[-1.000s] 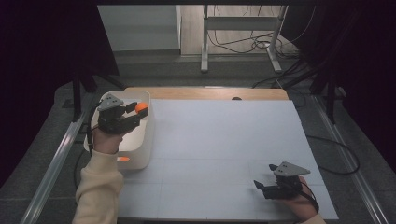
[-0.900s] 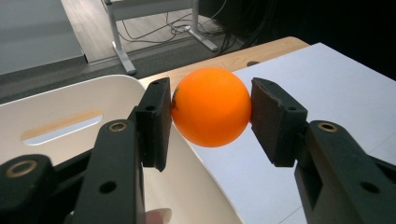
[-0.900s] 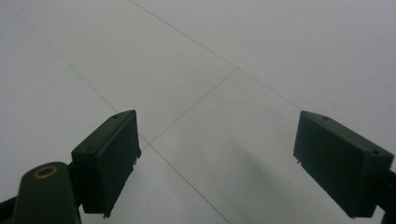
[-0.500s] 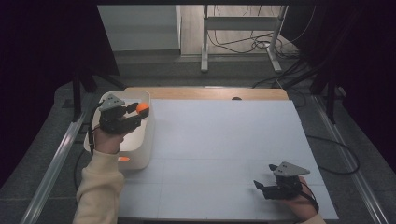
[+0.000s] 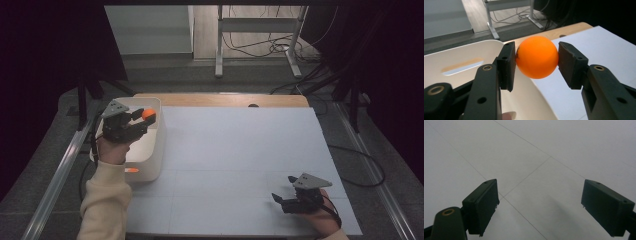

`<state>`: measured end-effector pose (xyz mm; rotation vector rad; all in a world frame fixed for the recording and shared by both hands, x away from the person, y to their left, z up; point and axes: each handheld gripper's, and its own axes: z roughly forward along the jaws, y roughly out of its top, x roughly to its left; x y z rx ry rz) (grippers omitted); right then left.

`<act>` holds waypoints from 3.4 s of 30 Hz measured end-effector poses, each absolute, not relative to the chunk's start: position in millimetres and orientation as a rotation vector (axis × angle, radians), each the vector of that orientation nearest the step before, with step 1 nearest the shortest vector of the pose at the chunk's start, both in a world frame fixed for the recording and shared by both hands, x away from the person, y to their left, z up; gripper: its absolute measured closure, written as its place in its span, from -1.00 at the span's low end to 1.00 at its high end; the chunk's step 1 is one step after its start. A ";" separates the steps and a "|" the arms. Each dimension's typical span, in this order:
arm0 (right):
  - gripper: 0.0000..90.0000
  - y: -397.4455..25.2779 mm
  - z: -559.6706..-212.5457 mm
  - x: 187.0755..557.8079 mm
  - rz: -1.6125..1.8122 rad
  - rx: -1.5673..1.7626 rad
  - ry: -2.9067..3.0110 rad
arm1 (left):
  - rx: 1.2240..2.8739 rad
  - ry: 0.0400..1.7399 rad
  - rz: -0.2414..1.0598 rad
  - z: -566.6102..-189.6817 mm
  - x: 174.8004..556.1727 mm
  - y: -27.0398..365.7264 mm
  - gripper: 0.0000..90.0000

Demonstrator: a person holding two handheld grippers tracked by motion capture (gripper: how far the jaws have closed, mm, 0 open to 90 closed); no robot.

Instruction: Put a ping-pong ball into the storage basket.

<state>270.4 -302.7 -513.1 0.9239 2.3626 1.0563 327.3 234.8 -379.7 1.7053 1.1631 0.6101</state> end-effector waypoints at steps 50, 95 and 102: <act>-0.67 -302.8 -513.0 270.7 1.060 0.932 2.360 | 1.724 1.286 0.547 -385.9 337.7 248.6 -0.54; -0.67 -305.0 -511.6 270.4 1.072 0.938 2.346 | 1.857 0.847 0.293 -424.7 280.3 156.5 -0.53; -0.67 -304.9 -511.8 270.3 1.070 0.941 2.347 | 1.853 0.808 0.447 -431.5 259.8 149.1 -0.47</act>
